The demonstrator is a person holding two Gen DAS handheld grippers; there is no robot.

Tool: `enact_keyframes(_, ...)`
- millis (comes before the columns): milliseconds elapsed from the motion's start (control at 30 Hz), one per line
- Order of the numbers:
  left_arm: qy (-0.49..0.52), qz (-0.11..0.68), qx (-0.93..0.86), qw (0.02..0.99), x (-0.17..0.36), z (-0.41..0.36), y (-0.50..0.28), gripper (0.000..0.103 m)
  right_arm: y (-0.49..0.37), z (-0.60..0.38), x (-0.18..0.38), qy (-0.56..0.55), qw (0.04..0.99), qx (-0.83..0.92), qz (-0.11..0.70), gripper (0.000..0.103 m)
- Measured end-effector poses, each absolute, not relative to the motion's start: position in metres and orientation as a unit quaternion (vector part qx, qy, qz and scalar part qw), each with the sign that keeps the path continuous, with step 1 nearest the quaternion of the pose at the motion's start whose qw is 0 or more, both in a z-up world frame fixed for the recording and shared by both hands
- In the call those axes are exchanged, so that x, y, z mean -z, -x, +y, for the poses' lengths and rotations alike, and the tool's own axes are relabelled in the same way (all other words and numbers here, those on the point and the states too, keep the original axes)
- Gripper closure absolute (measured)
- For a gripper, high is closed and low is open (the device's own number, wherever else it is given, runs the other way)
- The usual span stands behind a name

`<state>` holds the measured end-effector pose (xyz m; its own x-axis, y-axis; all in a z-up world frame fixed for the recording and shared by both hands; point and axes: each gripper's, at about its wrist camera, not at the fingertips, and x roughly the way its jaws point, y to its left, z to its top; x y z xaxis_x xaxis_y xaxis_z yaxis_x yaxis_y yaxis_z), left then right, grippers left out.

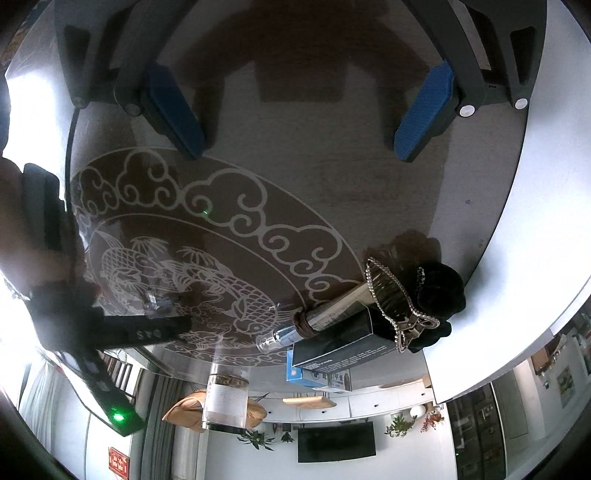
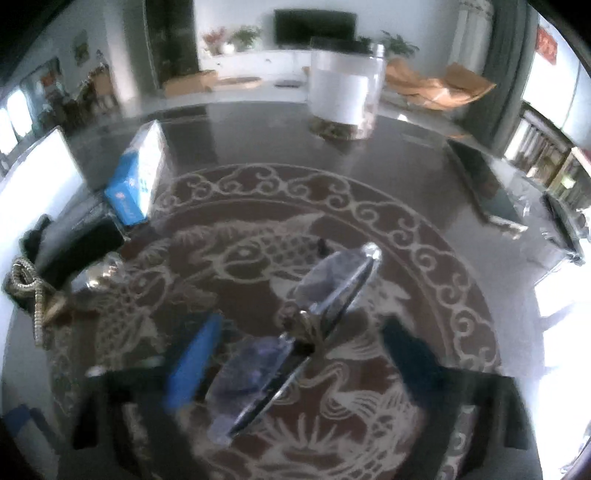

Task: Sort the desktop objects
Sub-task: 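Grasp the clear eyeglasses by the bridge with the right tool, then grasp the clear glass bottle with the left tool while the right tool holds the eyeglasses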

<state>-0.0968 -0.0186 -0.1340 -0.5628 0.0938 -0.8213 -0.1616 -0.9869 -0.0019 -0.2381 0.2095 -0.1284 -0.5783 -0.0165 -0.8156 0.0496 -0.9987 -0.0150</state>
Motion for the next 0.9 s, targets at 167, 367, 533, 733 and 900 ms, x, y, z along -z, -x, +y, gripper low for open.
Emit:
enact_keyframes(167,0.462,0.037,-0.883,0.072,0.134,-0.019,0.097,0.0,0.215,0.217,0.125,-0.442,0.043,0.896,0.028,0.067)
enact_keyframes(367,0.462,0.037,-0.883,0.072,0.135,-0.019,0.097,0.0,0.155,0.238,0.125,-0.441,0.064,0.895,0.026,0.07)
enact_keyframes(533,0.471,0.047,-0.877,0.089,0.134,-0.015,0.108,0.0,0.081,0.26,0.126,-0.435,0.063,0.898,0.024,0.07)
enact_keyframes(733,0.493,0.075,-0.855,0.141,0.118,0.005,0.175,0.0,0.046,0.274,0.125,-0.429,0.063,0.901,0.018,0.07)
enact_keyframes(900,0.479,0.11,-0.853,0.178,0.11,0.026,0.231,0.0,0.049,0.281,0.125,-0.429,0.068,0.901,-0.002,0.071)
